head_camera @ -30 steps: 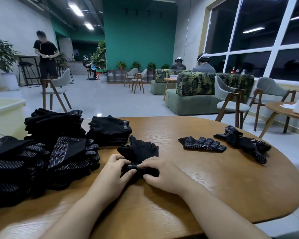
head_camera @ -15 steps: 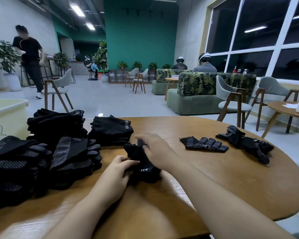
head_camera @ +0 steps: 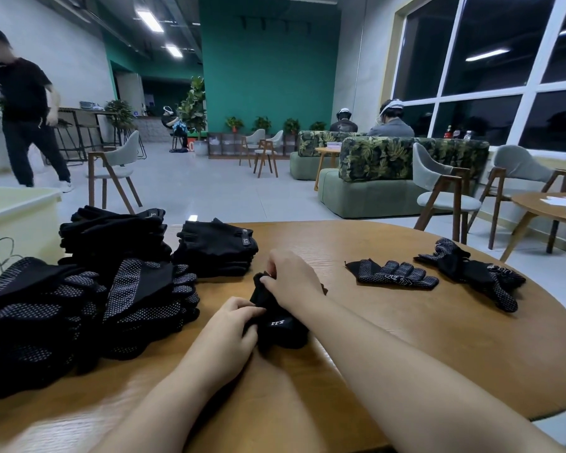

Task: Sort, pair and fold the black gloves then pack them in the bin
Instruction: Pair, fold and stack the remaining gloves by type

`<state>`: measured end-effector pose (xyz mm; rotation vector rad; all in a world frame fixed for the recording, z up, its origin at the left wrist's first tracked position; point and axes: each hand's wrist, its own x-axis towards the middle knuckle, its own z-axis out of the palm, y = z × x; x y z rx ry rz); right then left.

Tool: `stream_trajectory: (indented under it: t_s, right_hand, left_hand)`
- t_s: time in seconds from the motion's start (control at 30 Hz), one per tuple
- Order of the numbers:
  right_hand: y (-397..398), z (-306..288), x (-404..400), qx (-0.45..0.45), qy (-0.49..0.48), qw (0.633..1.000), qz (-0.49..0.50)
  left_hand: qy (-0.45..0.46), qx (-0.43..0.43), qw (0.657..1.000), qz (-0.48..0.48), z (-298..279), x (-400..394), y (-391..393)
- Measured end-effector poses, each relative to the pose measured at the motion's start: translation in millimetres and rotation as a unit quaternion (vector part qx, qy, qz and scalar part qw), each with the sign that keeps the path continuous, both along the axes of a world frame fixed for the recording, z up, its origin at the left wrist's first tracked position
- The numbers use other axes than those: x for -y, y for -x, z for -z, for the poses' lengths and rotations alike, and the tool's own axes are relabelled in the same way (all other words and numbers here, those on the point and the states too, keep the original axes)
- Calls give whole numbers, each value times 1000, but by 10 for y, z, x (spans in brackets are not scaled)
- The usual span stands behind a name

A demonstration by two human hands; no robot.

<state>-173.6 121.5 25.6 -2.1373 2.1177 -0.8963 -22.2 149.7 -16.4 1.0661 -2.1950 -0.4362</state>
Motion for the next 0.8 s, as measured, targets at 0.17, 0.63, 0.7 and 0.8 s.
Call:
stream_trajectory:
  t_s: [0.17, 0.63, 0.7, 0.8]
  right_hand:
    - [67, -46, -228, 34, -13, 997, -74]
    - [124, 97, -639, -97, -126, 979, -125]
    - [126, 68, -595, -117, -129, 977, -119]
    - [92, 61, -577, -267, -83, 954, -104]
  left_hand:
    - [-9, 30, 999, 27, -19, -1, -34]
    - [-128, -22, 991, 33, -79, 0, -91]
    - [-131, -38, 990, 43, -83, -11, -81]
    - [-108, -40, 992, 44, -96, -30, -69]
